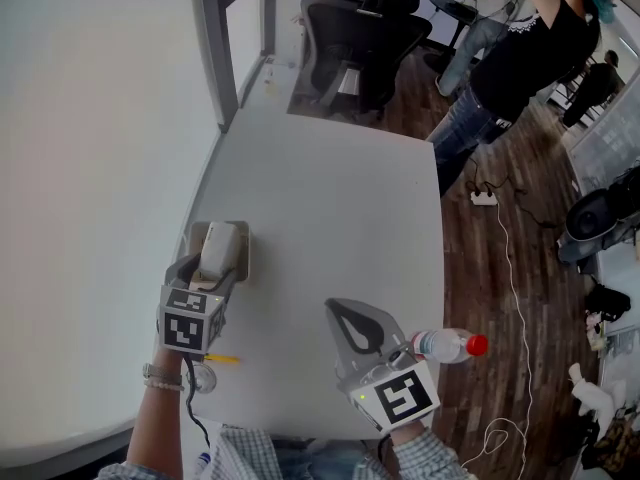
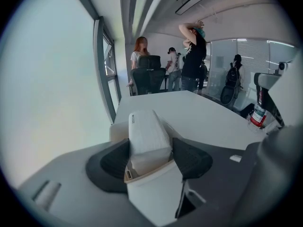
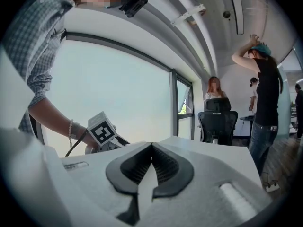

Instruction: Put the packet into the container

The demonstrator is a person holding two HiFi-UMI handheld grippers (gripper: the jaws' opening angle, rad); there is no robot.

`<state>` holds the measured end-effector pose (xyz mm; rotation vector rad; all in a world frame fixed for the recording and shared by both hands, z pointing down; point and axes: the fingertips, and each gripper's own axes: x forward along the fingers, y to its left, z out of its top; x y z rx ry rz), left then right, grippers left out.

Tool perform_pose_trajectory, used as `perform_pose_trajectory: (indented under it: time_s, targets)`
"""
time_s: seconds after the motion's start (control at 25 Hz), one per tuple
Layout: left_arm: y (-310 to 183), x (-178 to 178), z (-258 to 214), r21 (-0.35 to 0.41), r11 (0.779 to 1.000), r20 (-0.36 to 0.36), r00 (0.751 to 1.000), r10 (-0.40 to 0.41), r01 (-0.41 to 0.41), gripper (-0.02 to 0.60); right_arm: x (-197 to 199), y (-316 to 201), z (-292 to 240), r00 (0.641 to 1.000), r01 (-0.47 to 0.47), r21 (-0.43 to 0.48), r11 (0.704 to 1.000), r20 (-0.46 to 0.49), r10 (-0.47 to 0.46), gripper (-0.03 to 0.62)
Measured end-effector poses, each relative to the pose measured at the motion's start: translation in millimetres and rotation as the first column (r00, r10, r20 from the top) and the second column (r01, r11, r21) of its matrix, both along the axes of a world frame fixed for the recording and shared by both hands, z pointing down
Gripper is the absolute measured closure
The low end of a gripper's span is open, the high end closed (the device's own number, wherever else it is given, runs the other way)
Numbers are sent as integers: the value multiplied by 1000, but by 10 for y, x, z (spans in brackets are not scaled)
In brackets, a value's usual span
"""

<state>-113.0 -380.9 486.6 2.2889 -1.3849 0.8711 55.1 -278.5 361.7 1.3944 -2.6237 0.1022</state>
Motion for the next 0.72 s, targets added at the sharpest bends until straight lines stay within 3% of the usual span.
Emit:
perform_pose_trajectory:
  time_s: [0.32, 0.72]
  targets:
    - [162, -28, -385, 96, 995, -67, 997, -23, 30, 296, -28, 92, -53, 1000, 11, 20, 1000, -9, -11, 595]
    - [537, 257, -1131, 256, 965, -246, 969, 15, 50, 535, -101, 217, -227, 1000, 27, 36, 999, -8, -27, 595]
